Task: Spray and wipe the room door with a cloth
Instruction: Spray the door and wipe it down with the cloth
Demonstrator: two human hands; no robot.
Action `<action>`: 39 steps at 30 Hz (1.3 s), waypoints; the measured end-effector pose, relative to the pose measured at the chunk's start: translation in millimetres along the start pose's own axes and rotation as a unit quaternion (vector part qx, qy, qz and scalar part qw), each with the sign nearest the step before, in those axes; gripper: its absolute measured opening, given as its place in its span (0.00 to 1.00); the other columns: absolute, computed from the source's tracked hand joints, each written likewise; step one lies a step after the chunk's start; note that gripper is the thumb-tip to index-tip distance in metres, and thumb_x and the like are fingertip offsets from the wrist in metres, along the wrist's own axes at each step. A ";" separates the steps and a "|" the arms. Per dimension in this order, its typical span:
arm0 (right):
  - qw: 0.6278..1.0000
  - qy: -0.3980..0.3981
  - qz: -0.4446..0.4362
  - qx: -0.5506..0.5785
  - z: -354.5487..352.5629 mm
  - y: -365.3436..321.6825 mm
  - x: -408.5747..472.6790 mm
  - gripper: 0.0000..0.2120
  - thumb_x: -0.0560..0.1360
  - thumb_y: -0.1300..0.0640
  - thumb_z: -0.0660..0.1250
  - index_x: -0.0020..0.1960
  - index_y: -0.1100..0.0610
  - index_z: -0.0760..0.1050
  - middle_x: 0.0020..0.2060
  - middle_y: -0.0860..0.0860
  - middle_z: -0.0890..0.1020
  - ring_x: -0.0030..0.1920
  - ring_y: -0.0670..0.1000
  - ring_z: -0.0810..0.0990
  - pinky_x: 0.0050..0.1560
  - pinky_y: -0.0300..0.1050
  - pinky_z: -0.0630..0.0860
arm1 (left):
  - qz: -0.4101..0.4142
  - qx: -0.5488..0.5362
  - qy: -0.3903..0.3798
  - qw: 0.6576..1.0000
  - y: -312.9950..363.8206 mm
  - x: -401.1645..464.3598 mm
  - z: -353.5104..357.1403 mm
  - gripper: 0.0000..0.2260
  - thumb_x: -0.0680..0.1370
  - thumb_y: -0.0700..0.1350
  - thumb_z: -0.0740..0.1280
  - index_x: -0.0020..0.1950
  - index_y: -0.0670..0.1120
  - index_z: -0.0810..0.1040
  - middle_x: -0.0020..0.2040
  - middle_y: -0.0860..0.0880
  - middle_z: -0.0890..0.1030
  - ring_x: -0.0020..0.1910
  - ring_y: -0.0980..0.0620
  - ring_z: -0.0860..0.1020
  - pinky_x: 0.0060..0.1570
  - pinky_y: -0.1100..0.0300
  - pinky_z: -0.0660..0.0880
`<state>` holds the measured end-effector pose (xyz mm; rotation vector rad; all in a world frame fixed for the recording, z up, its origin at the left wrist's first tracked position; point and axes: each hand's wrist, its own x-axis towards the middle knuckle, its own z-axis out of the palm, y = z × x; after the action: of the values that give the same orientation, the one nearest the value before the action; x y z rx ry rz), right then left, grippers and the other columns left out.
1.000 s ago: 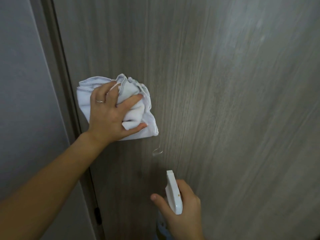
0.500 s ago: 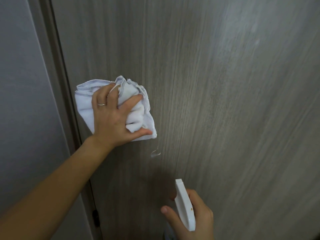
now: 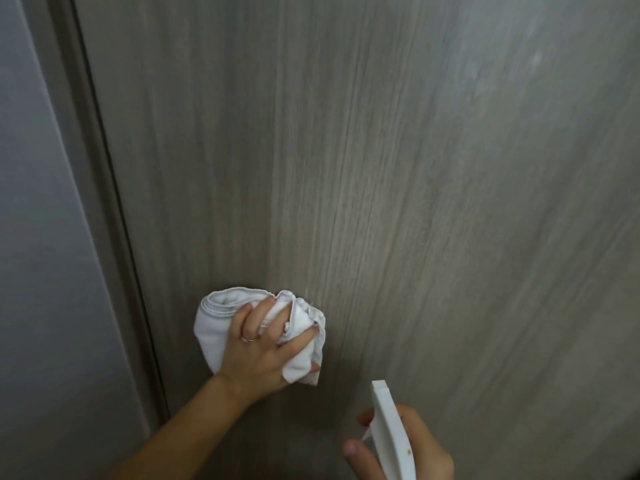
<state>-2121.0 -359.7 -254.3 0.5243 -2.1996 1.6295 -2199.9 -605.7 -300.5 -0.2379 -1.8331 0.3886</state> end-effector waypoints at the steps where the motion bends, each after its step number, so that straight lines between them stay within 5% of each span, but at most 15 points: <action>1: 1.000 -0.003 -0.001 0.003 1.2 -0.4 -1.0 0.26 0.54 0.22 0.67 0.37 0.43 0.80 0.32 0.42 0.83 0.33 0.41 0.83 0.34 0.30 0.75 | -0.006 -0.003 0.006 1.000 -1.0 3.9 -0.9 0.24 0.69 0.69 0.70 0.59 0.58 0.76 0.63 0.45 0.70 0.65 0.41 0.69 0.67 0.43 0.61; 5: 1.000 -0.013 -0.025 0.013 -0.7 -5.0 4.4 0.16 0.51 0.37 0.75 0.35 0.43 0.80 0.30 0.42 0.83 0.31 0.42 0.82 0.33 0.29 0.74 | -0.128 0.003 0.022 0.992 -19.3 56.8 -18.9 0.29 0.73 0.75 0.58 0.64 0.56 0.72 0.64 0.42 0.66 0.64 0.40 0.65 0.66 0.41 0.61; 8: 0.999 -0.020 -0.026 0.027 -6.1 -7.3 11.8 0.20 0.50 0.39 0.74 0.36 0.51 0.81 0.30 0.44 0.83 0.30 0.43 0.81 0.32 0.28 0.72 | -0.216 -0.024 0.012 0.976 -60.4 136.5 -41.5 0.35 0.72 0.78 0.54 0.69 0.55 0.67 0.66 0.43 0.63 0.64 0.41 0.63 0.66 0.41 0.59; 13: 0.998 -0.008 -0.032 0.063 -9.1 -21.6 24.3 0.33 0.53 0.24 0.69 0.39 0.53 0.81 0.31 0.44 0.84 0.31 0.42 0.82 0.33 0.26 0.72 | -0.167 0.010 0.008 0.986 -70.7 160.4 -45.7 0.35 0.72 0.78 0.56 0.68 0.54 0.67 0.67 0.43 0.64 0.64 0.40 0.66 0.63 0.38 0.65; 19: 0.998 -0.001 -0.024 0.056 -9.5 -16.9 24.7 0.29 0.54 0.24 0.69 0.39 0.48 0.81 0.33 0.44 0.84 0.33 0.43 0.82 0.34 0.26 0.72 | -0.089 0.027 0.054 0.994 -40.1 113.0 -25.9 0.37 0.67 0.77 0.64 0.66 0.54 0.73 0.65 0.42 0.67 0.63 0.40 0.67 0.62 0.41 0.65; 23: 0.999 0.007 0.004 0.053 -8.7 -7.5 8.8 0.31 0.49 0.24 0.70 0.40 0.46 0.80 0.34 0.43 0.85 0.35 0.43 0.83 0.35 0.28 0.74 | -0.030 -0.010 -0.009 0.999 0.9 36.4 -9.6 0.31 0.68 0.73 0.67 0.64 0.56 0.74 0.65 0.44 0.68 0.70 0.42 0.62 0.67 0.42 0.60; 26: 0.999 0.013 -0.009 0.037 -10.8 -4.6 -0.6 0.24 0.50 0.33 0.74 0.40 0.44 0.80 0.32 0.41 0.84 0.33 0.40 0.83 0.34 0.25 0.73 | 0.021 0.008 -0.048 0.999 18.2 -11.3 -0.9 0.28 0.67 0.62 0.75 0.64 0.57 0.75 0.64 0.46 0.70 0.70 0.42 0.63 0.68 0.42 0.60; 29: 0.999 0.018 -0.018 0.036 -15.6 -9.8 -3.1 0.26 0.55 0.24 0.69 0.41 0.42 0.80 0.31 0.40 0.83 0.31 0.37 0.81 0.34 0.23 0.72 | 0.068 0.022 -0.036 0.997 10.3 -16.1 1.8 0.25 0.68 0.60 0.75 0.63 0.57 0.74 0.62 0.46 0.70 0.66 0.44 0.68 0.68 0.42 0.60; 34: 0.998 0.025 -0.003 0.050 -28.3 -10.2 -2.2 0.27 0.51 0.26 0.72 0.41 0.43 0.80 0.32 0.43 0.85 0.33 0.41 0.83 0.35 0.27 0.74 | -0.071 0.006 0.061 0.996 -23.1 71.6 -22.8 0.20 0.77 0.63 0.65 0.63 0.52 0.75 0.62 0.41 0.68 0.63 0.40 0.66 0.64 0.39 0.63; 39: 0.999 0.014 0.000 0.034 -33.0 -9.8 2.3 0.31 0.51 0.26 0.72 0.39 0.50 0.81 0.32 0.48 0.85 0.33 0.45 0.83 0.36 0.34 0.76 | -0.248 -0.050 0.010 0.967 -77.5 170.9 -46.8 0.25 0.78 0.67 0.59 0.70 0.55 0.64 0.66 0.38 0.70 0.65 0.38 0.68 0.67 0.39 0.63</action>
<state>-2116.2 -330.9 -235.9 0.5167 -2.1303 1.7069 -2202.4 -609.8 -107.1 0.1500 -1.8187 -0.0575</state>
